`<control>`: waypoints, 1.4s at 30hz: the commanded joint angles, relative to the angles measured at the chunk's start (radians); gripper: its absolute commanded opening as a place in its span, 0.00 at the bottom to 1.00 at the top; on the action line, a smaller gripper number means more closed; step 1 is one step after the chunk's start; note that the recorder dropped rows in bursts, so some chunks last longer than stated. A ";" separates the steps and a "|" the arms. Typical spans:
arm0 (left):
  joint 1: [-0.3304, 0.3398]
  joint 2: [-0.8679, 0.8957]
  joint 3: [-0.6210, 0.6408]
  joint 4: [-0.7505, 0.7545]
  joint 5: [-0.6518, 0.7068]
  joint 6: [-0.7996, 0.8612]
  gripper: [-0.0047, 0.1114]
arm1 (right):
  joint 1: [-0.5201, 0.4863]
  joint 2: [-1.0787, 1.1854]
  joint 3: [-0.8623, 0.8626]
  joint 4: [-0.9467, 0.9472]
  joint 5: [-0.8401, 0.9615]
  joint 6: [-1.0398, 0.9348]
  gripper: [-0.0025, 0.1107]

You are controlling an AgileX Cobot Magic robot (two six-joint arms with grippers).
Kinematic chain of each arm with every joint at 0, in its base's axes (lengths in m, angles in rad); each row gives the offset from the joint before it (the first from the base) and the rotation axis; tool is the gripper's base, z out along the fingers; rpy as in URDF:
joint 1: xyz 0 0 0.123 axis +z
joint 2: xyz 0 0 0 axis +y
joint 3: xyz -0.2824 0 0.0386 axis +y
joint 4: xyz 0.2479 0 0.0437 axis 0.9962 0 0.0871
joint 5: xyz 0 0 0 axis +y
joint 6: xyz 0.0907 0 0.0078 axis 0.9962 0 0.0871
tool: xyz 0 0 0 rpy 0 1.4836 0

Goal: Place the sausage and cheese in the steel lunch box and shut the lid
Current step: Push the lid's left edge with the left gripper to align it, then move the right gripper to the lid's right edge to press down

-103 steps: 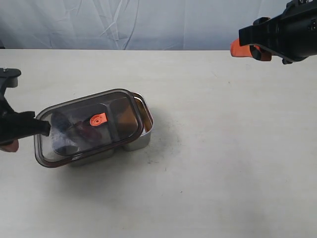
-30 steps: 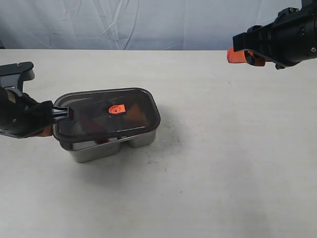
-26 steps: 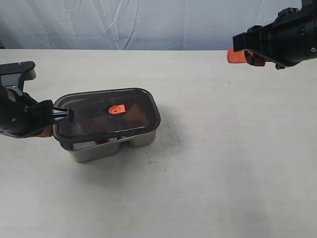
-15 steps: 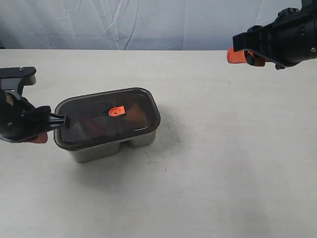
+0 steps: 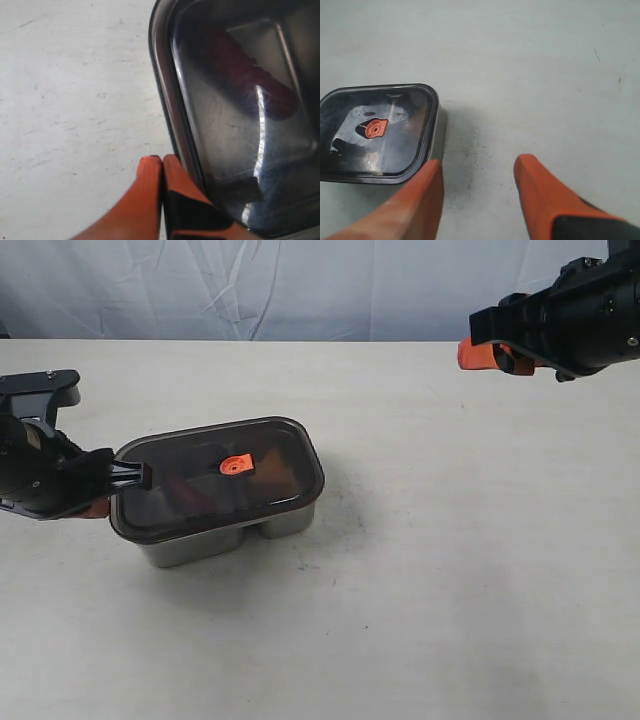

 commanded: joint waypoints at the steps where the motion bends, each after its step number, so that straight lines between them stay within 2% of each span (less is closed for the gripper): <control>1: -0.010 0.007 -0.003 -0.025 -0.052 -0.006 0.04 | -0.005 0.002 0.003 0.002 -0.003 0.002 0.43; 9: -0.032 0.016 -0.003 -0.028 -0.061 -0.004 0.04 | -0.005 0.004 0.003 0.002 -0.017 0.002 0.43; 16: -0.028 0.021 -0.007 0.048 -0.035 -0.006 0.04 | -0.003 0.012 0.003 0.038 -0.019 0.004 0.42; 18: -0.021 -0.003 -0.018 0.062 -0.031 -0.006 0.04 | 0.013 0.032 0.003 0.090 -0.026 0.004 0.34; 22: 0.011 -0.072 -0.056 0.080 -0.045 -0.006 0.04 | 0.082 0.110 0.003 0.136 -0.085 0.002 0.01; 25: 0.042 -0.096 -0.093 0.090 -0.111 -0.006 0.04 | 0.153 0.182 0.003 0.150 -0.168 0.002 0.02; 29: 0.049 -0.065 -0.135 0.090 -0.131 0.000 0.04 | 0.237 0.282 0.003 0.159 -0.275 0.002 0.02; 31: 0.049 -0.036 -0.146 0.047 -0.134 0.039 0.04 | 0.264 0.321 0.001 0.172 -0.303 0.002 0.02; 38: 0.049 0.060 -0.146 -0.315 -0.163 0.371 0.04 | 0.334 0.411 -0.025 0.190 -0.355 0.002 0.02; 42: 0.049 0.079 -0.146 -0.460 -0.164 0.520 0.04 | 0.367 0.453 -0.082 0.188 -0.353 0.002 0.02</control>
